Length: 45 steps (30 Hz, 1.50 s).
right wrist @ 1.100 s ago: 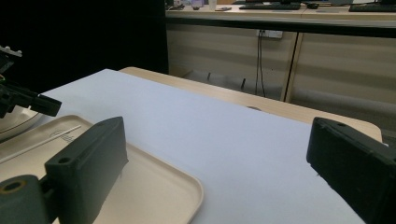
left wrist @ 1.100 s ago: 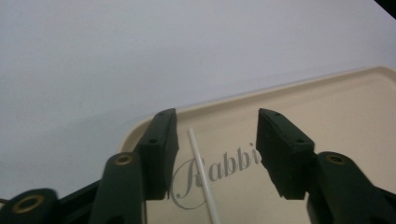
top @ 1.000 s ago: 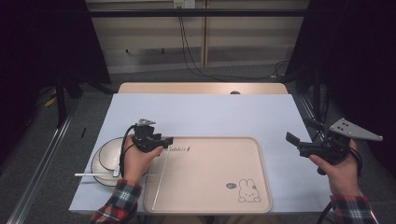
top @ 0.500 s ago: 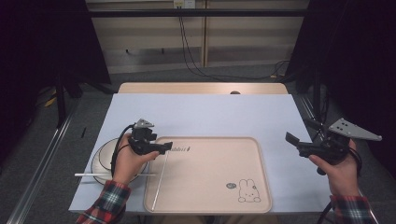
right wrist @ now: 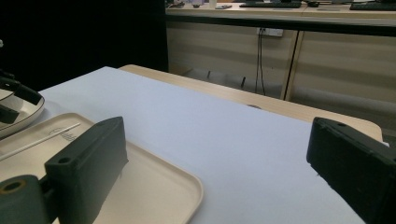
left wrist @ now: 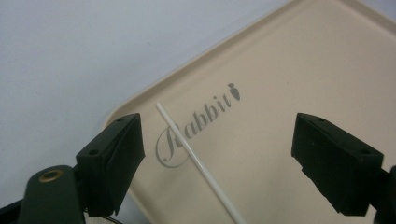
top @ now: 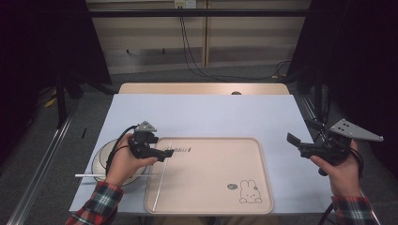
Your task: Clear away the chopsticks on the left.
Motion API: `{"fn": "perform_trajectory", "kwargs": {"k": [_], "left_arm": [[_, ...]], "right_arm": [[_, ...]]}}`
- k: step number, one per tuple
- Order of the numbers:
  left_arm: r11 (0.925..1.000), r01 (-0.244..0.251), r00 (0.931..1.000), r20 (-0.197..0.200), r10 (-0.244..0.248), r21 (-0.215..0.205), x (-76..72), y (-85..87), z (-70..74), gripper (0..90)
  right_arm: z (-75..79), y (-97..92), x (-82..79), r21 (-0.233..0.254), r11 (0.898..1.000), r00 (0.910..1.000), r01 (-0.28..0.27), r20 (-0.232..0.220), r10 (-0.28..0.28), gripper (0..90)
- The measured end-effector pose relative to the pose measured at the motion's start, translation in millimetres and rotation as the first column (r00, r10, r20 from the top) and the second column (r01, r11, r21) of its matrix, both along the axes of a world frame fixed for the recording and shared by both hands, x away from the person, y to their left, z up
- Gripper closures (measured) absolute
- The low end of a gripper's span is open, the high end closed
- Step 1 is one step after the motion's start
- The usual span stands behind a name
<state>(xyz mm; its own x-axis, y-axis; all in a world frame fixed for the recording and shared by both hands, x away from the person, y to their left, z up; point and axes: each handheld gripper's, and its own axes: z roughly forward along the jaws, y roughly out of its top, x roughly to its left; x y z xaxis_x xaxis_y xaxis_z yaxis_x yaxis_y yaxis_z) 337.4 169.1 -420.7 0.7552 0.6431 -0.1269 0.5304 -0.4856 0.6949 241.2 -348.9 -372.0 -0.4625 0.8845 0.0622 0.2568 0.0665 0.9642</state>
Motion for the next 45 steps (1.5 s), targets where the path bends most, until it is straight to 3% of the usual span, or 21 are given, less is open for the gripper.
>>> {"fn": "perform_trajectory", "kwargs": {"k": [7,13,17,22,23,26,31,34,35,36,39,41,45], "left_arm": [[0.9976,0.069,0.9974,-0.017,-0.069,0.003,-2.2,0.1,0.5,14.3],[0.9922,0.117,0.9916,-0.059,-0.115,0.042,-2.2,1.0,-0.6,12.3],[0.9860,0.149,0.9873,-0.065,-0.145,0.073,-3.4,0.1,-1.3,10.5],[0.9831,0.173,0.9830,-0.073,-0.169,0.060,-5.2,-1.3,0.3,7.6],[0.9794,0.193,0.9792,-0.076,-0.188,0.061,-5.1,-0.5,0.4,7.3],[0.9790,0.194,0.9784,-0.086,-0.188,0.064,-5.4,0.4,0.5,6.1],[0.9664,0.237,0.9686,-0.099,-0.228,0.099,-7.4,1.1,4.3,6.4],[0.9448,0.293,0.9548,-0.099,-0.280,0.147,-9.8,0.3,7.4,9.2],[0.9341,0.317,0.9477,-0.098,-0.304,0.165,-9.9,0.1,8.5,9.6],[0.9403,0.305,0.9511,-0.099,-0.293,0.151,-12.2,-1.6,8.2,9.9],[0.9298,0.327,0.9443,-0.092,-0.316,0.168,-13.5,-3.1,11.0,10.5],[0.9315,0.324,0.9455,-0.092,-0.312,0.166,-14.1,-3.6,11.5,11.8],[0.9109,0.353,0.9357,-0.091,-0.341,0.214,-15.2,-6.0,14.7,12.4]], "right_arm": [[-0.1,0.6,0.3,-0.005,1.000,1.0000,-0.005,0.001,0.005,4.3],[-0.1,1.0,0.5,-0.006,1.000,1.0000,-0.007,0.003,0.007,4.3],[-0.1,0.8,0.4,-0.008,1.000,1.0000,-0.005,0.003,0.005,4.3],[0.1,0.8,0.3,0.001,1.000,1.0000,-0.004,0.002,0.004,4.3],[0.1,0.9,0.3,0.001,1.000,1.0000,-0.004,0.002,0.004,4.4],[0.1,1.2,0.3,0.003,1.000,1.0000,-0.002,0.001,0.002,4.4],[0.2,-0.1,0.0,-0.006,1.000,1.0000,-0.002,0.002,0.002,4.4],[0.6,-0.3,-0.1,-0.004,1.000,1.0000,-0.006,0.004,0.006,4.4],[0.7,-0.2,0.0,-0.003,1.000,1.0000,-0.005,0.005,0.005,4.4],[0.5,0.1,0.0,-0.003,1.000,1.0000,-0.001,0.005,0.001,4.4],[0.3,0.7,0.2,-0.001,1.000,1.0000,0.000,0.005,0.001,4.4],[0.3,0.9,0.4,0.001,1.000,1.0000,-0.003,0.005,0.003,4.4],[0.5,-0.1,0.1,-0.004,1.000,1.0000,-0.001,0.006,0.001,4.4]]}}
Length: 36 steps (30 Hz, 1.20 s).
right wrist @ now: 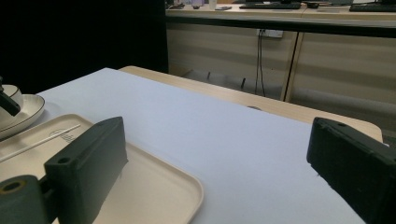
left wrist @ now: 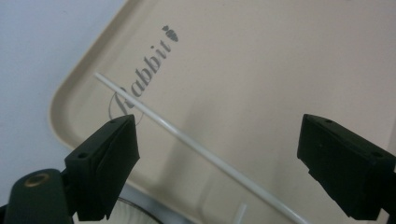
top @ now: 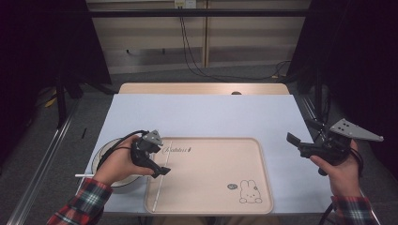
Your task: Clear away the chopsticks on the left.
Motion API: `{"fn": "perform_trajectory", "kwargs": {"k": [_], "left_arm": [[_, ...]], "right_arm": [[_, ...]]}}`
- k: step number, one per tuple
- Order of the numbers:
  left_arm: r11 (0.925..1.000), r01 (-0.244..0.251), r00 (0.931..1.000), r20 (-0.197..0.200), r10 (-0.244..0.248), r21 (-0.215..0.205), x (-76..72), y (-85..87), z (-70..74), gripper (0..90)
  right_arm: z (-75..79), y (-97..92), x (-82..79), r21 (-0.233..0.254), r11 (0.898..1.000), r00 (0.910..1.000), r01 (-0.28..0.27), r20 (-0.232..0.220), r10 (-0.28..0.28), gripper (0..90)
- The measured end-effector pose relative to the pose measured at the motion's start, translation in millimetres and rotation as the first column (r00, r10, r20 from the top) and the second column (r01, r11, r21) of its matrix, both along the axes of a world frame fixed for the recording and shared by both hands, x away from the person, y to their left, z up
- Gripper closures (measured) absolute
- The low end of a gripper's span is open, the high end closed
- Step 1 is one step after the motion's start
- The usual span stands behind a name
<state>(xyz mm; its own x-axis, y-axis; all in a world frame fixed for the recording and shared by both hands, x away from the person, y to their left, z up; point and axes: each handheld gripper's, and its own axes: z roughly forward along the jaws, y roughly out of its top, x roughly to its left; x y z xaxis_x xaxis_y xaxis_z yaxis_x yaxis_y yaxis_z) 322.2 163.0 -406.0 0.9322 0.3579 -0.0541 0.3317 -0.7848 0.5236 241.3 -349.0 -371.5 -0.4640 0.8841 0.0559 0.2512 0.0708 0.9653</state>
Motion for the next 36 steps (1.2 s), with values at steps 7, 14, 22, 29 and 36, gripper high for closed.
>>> {"fn": "perform_trajectory", "kwargs": {"k": [7,14,22,29,36], "left_arm": [[0.9995,0.004,1.0000,0.005,-0.005,0.031,0.5,0.3,0.0,13.6],[0.9950,0.031,0.9994,0.013,-0.033,0.095,-1.0,-0.9,6.4,14.4],[0.9870,0.053,0.9986,-0.008,-0.052,0.152,-4.3,5.8,0.4,16.5],[0.9846,0.067,0.9977,-0.008,-0.067,0.161,-7.5,7.5,0.4,21.8],[0.9831,0.075,0.9972,-0.008,-0.075,0.167,-8.3,10.1,1.3,27.2]], "right_arm": [[0.0,-0.2,0.1,0.002,1.000,1.0000,-0.001,0.001,0.001,4.4],[0.1,0.2,0.1,0.004,1.000,1.0000,-0.003,0.004,0.003,4.4],[0.6,-0.9,-0.4,0.013,1.000,1.0000,0.010,0.000,-0.010,4.4],[0.4,0.1,0.2,0.008,1.000,1.0000,0.009,0.001,-0.009,4.4],[0.4,-0.5,0.1,0.009,1.000,1.0000,0.009,0.003,-0.009,4.4]]}}
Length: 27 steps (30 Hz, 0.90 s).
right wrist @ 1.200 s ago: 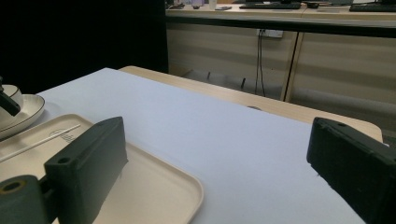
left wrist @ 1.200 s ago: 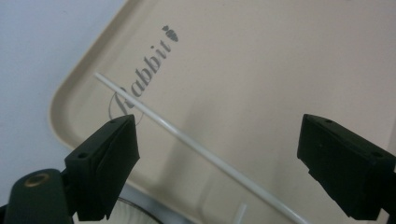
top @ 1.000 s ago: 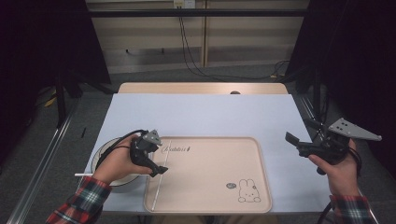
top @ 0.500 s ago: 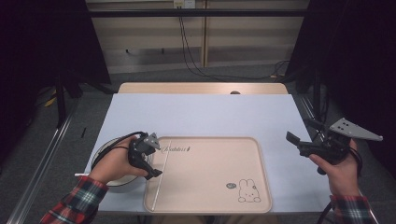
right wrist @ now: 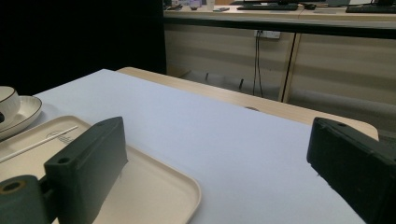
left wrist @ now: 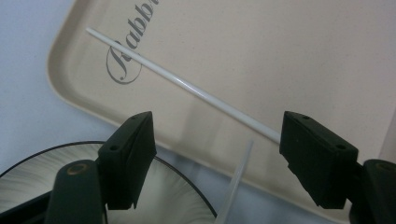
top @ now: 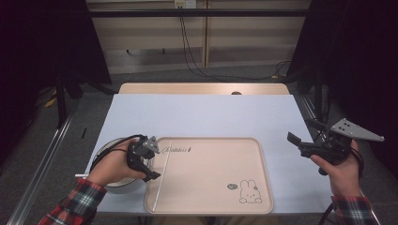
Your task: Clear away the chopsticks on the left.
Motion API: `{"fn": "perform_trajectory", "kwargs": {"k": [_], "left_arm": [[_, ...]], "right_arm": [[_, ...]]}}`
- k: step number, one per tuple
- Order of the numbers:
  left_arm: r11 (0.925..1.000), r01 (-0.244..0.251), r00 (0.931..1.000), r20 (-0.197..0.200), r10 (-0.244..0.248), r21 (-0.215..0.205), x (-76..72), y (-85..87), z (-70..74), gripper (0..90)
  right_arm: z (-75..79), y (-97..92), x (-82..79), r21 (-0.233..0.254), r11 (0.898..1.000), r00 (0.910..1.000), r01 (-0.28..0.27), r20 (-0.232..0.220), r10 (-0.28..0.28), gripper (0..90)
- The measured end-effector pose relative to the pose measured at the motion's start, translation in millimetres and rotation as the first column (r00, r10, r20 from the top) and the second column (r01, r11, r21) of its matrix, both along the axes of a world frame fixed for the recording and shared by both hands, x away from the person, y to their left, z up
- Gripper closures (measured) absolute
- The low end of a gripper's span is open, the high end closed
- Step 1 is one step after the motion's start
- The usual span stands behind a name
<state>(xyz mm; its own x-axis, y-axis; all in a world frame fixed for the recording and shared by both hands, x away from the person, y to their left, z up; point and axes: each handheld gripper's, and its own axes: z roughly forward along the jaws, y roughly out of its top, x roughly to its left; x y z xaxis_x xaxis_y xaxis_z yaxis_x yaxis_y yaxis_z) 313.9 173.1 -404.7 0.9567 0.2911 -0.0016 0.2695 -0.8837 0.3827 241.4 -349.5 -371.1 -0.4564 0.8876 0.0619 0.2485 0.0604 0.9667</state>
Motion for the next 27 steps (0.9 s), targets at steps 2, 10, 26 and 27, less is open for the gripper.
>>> {"fn": "perform_trajectory", "kwargs": {"k": [2,10,26,27], "left_arm": [[1.0000,0.008,1.0000,0.005,-0.008,0.001,0.0,1.1,1.1,28.2],[0.9998,0.018,0.9998,-0.004,-0.018,0.013,-2.5,4.1,4.8,33.4],[0.9933,0.081,0.9961,-0.042,-0.078,0.082,-7.6,3.5,-8.2,54.9],[0.9933,0.083,0.9960,-0.041,-0.080,0.081,-7.6,3.4,-9.5,55.9]], "right_arm": [[0.2,0.2,0.0,0.009,1.000,1.0000,0.004,-0.001,-0.004,4.4],[0.0,0.3,0.2,0.000,1.000,1.0000,-0.001,0.000,0.001,4.4],[0.2,-0.9,0.1,0.006,1.000,1.0000,0.004,-0.002,-0.004,4.4],[0.1,-1.0,0.3,0.005,1.000,1.0000,0.003,-0.002,-0.003,4.4]]}}
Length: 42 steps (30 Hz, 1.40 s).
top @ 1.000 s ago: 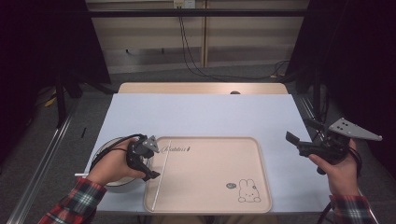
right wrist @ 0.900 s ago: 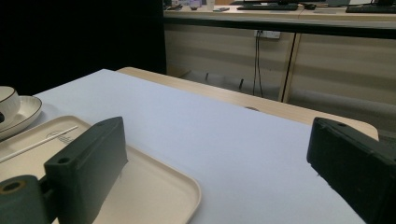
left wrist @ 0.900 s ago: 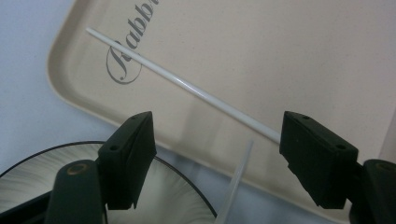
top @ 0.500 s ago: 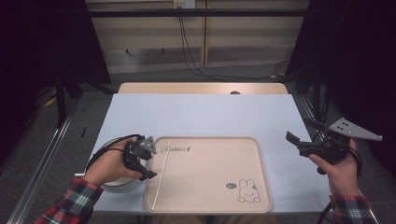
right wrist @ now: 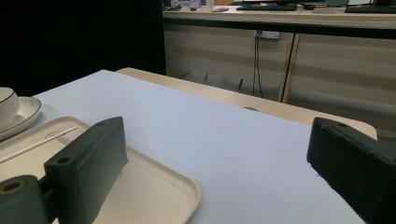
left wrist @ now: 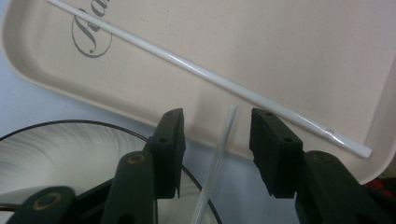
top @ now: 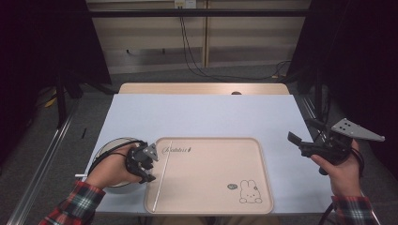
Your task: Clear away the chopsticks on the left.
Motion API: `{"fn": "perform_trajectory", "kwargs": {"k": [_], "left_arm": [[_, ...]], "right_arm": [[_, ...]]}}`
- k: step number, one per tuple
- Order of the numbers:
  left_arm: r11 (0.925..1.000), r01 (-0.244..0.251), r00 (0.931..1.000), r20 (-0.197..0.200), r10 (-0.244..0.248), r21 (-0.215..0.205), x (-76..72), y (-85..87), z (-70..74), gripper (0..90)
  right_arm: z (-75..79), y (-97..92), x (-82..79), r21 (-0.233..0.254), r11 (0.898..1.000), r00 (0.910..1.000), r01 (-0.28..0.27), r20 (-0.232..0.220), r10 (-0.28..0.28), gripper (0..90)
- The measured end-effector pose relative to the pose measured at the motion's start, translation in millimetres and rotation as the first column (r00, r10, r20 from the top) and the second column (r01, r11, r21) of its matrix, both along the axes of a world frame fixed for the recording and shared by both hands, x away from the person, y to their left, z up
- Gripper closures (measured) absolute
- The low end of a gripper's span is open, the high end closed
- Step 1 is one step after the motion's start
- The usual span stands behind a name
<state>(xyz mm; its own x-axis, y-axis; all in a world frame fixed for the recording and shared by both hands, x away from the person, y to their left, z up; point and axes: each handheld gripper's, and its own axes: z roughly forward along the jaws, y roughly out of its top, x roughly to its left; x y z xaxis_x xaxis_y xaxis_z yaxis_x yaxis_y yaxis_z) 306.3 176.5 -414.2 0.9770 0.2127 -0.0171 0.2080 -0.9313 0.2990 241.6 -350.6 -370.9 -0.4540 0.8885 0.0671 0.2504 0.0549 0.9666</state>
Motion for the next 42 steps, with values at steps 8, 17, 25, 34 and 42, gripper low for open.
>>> {"fn": "perform_trajectory", "kwargs": {"k": [8,17,25,34,42], "left_arm": [[0.9996,-0.005,0.9998,-0.017,0.006,0.029,1.2,0.1,-5.7,65.4],[0.9989,-0.045,0.9985,-0.032,0.045,0.017,1.5,1.0,-14.7,74.5],[0.9882,-0.147,0.9888,-0.028,0.146,-0.041,7.0,2.1,-6.0,86.0],[0.8728,-0.355,0.9254,0.008,0.379,-0.335,22.3,11.9,45.2,87.4],[0.7153,-0.412,0.8677,-0.003,0.497,-0.565,24.3,23.9,85.7,87.5]], "right_arm": [[-0.1,0.4,0.0,-0.001,1.000,1.0000,-0.002,0.001,0.002,4.4],[0.0,-0.5,0.0,-0.001,1.000,1.0000,0.004,-0.002,-0.004,4.4],[-0.2,0.1,0.1,-0.002,1.000,1.0000,-0.002,0.001,0.002,4.4],[-0.6,0.4,0.4,-0.004,1.000,1.0000,-0.002,-0.002,0.002,4.4],[0.1,-0.1,-0.4,0.005,1.000,1.0000,0.003,0.001,-0.003,4.4]]}}
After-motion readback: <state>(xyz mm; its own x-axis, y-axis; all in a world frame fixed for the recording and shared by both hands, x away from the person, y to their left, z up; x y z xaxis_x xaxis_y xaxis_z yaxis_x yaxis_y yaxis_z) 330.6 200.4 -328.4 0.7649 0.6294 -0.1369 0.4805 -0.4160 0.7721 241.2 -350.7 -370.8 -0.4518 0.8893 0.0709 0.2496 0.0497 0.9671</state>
